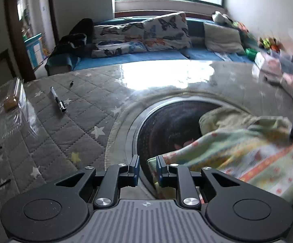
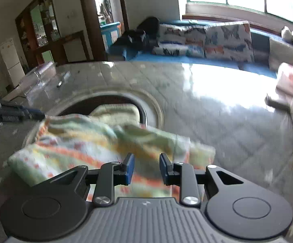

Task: Fold clothes
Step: 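Fold the hem over toward the collar with both grippers and release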

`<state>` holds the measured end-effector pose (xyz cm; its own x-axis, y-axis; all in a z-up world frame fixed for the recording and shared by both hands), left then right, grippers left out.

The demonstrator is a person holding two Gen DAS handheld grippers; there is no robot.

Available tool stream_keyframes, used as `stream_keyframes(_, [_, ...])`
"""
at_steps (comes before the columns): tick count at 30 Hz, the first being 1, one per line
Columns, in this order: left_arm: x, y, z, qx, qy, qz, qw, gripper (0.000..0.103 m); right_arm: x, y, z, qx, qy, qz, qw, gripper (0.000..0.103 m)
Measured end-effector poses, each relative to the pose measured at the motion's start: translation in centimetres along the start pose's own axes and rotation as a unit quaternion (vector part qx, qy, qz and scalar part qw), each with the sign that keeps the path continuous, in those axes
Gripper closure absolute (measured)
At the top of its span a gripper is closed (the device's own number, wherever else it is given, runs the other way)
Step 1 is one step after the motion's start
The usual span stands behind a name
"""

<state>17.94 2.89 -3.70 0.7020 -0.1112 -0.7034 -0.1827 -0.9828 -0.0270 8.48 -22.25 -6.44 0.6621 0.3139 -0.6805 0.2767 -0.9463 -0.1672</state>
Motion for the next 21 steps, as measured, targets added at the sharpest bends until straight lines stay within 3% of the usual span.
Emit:
stream_keyframes(5, [-1.1, 3.5, -1.0, 0.000, 0.013, 0.053, 0.9985, 0.084, 0.7, 1.8, 0.5, 0.028, 0.002, 0.026, 0.999, 0.076])
stream_keyframes(11, [0.9, 6.4, -1.2, -0.009, -0.004, 0.090, 0.9959, 0.082, 0.2, 2.1, -0.3, 0.048, 0.028, 0.031, 0.998, 0.076])
stream_keyframes(17, [2.6, 7.3, -1.3, -0.018, -0.018, 0.094, 0.9952, 0.079, 2.1, -0.7, -2.1, 0.031, 0.029, -0.006, 0.999, 0.076])
stream_keyframes(21, [3.8, 6.9, -1.3, -0.030, -0.027, 0.083, 0.9958, 0.078, 4.9, -0.9, -2.2, 0.033, 0.009, -0.004, 0.999, 0.076])
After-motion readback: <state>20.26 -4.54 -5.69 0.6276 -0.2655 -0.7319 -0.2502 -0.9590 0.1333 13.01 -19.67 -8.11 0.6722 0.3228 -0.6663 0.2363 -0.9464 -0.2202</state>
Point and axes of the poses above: each gripper's, at about its wrist camera, not at the fingertips, and x roughly the way its jaws point, y to its right, z to its underside, the point moved 8 cm from there along x, roughly the way its jaws point, and after that the axes turned 2 degrees about x, right-handed, at the moved point
